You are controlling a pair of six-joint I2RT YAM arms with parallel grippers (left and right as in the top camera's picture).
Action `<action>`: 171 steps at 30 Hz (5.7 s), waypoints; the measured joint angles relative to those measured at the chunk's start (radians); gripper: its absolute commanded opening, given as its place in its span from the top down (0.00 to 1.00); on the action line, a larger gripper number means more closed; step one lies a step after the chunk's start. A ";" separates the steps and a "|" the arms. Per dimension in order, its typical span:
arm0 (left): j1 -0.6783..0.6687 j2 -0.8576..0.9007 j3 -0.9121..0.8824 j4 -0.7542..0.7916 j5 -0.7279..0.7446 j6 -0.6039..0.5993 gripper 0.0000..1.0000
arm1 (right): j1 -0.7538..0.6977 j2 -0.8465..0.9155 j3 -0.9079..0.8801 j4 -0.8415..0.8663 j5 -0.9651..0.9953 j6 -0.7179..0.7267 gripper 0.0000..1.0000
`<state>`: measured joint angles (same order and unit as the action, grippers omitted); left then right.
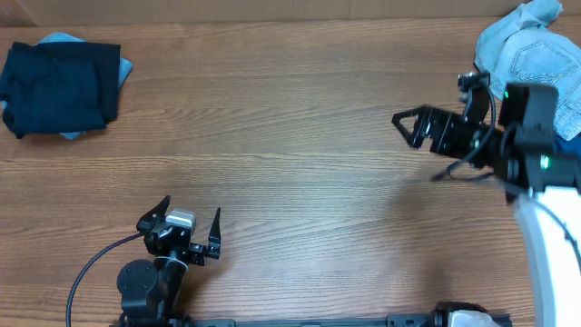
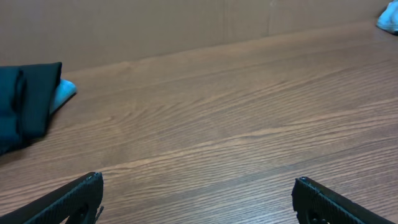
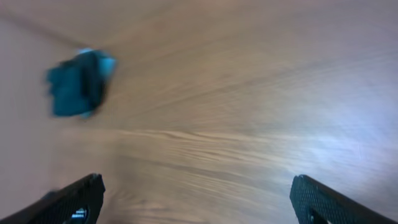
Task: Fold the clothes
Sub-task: 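Reach the right gripper to the light-blue denim shorts and grasp them, then lift the denim shorts with the right gripper toward table center, then move the left gripper to the hanging shorts and grasp the waistband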
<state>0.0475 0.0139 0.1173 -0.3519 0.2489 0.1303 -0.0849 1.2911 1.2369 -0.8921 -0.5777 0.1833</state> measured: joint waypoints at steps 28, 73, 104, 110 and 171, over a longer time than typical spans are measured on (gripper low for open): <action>0.000 -0.001 0.000 0.000 0.000 0.000 0.00 | -0.608 0.658 0.619 0.050 0.305 0.196 0.00; 0.000 -0.001 0.000 0.000 0.000 0.000 0.00 | -0.635 0.968 0.620 0.163 0.337 0.158 0.96; 0.000 -0.001 0.000 0.000 0.000 0.000 0.00 | -0.217 0.455 1.152 -0.208 0.094 0.145 0.96; 0.000 -0.001 0.000 0.000 0.000 0.000 0.00 | -0.093 0.454 1.273 -0.256 0.050 0.144 0.96; -0.025 0.769 0.767 0.437 0.649 -0.472 0.00 | 0.149 0.449 1.377 -0.192 -0.218 0.187 0.96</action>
<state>0.0223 0.7830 0.8841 0.0849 0.8978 -0.3416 0.0639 1.7405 2.6137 -1.0840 -0.7956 0.3702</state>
